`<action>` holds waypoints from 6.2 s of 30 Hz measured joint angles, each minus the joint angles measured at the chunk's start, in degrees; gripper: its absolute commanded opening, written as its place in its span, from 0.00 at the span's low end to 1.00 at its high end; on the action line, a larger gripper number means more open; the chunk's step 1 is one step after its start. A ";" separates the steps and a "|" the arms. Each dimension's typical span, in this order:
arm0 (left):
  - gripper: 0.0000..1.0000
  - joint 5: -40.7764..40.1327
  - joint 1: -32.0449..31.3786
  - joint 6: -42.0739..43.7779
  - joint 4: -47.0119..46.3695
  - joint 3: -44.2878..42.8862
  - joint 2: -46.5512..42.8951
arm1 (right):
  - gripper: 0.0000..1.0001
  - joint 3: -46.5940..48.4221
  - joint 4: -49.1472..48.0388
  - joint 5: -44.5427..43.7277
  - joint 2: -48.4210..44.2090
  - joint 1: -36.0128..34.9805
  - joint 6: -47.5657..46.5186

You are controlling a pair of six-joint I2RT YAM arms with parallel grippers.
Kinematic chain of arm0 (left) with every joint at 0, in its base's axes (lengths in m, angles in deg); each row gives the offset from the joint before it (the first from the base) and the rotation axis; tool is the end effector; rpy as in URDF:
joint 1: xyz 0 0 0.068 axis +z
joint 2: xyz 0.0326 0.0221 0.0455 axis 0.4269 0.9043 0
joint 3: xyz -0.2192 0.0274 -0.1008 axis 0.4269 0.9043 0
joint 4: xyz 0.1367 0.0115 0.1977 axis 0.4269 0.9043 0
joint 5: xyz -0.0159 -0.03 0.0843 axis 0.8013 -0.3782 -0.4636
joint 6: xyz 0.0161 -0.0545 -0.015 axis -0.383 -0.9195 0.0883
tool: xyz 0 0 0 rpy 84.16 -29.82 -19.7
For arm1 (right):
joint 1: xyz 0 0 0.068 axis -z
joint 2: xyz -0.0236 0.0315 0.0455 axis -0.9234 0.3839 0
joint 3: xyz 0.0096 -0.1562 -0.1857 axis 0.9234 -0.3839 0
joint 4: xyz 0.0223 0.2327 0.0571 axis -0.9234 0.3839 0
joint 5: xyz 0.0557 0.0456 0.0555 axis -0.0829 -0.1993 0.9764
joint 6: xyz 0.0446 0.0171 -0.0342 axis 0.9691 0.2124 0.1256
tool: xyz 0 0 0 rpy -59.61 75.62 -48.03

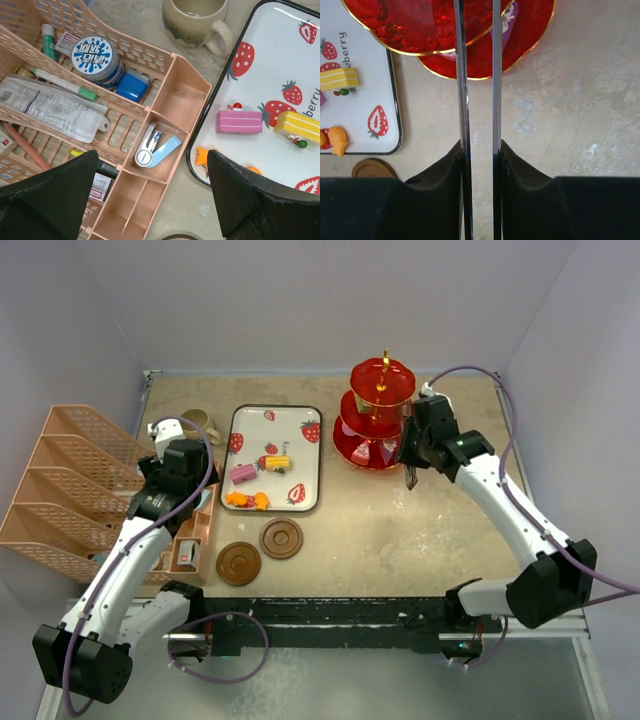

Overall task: Serve the afternoon tea
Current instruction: Place the desert on the desert table, then move the tray with dessert.

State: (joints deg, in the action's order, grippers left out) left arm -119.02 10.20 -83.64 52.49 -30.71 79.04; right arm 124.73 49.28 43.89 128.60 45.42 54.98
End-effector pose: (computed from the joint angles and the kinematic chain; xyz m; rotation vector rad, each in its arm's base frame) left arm 0.1928 -0.0268 0.2754 -0.5134 2.0544 0.2590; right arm 0.2599 0.0965 0.3056 0.3011 2.2633 0.2911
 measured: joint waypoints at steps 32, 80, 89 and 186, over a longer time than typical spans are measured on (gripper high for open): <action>0.87 -0.04 0.00 0.02 -0.09 0.00 0.28 | 0.33 0.90 -12.52 2.64 12.61 1.40 -5.77; 0.87 0.13 0.00 0.02 -0.17 0.00 1.64 | 0.40 -7.32 -5.64 7.06 -2.05 1.44 -3.91; 0.87 0.28 0.00 0.02 -0.17 0.00 1.62 | 0.40 -9.29 -3.98 8.48 -8.07 1.44 -3.80; 0.87 -3.98 0.00 -0.39 0.28 0.00 0.74 | 0.41 23.19 -2.14 6.49 39.30 -20.20 -22.84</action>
State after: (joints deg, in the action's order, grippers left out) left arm -123.00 10.20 -84.03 52.77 -30.71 79.78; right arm 147.92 47.14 50.38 167.90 25.23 32.14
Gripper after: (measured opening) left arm 0.873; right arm 0.409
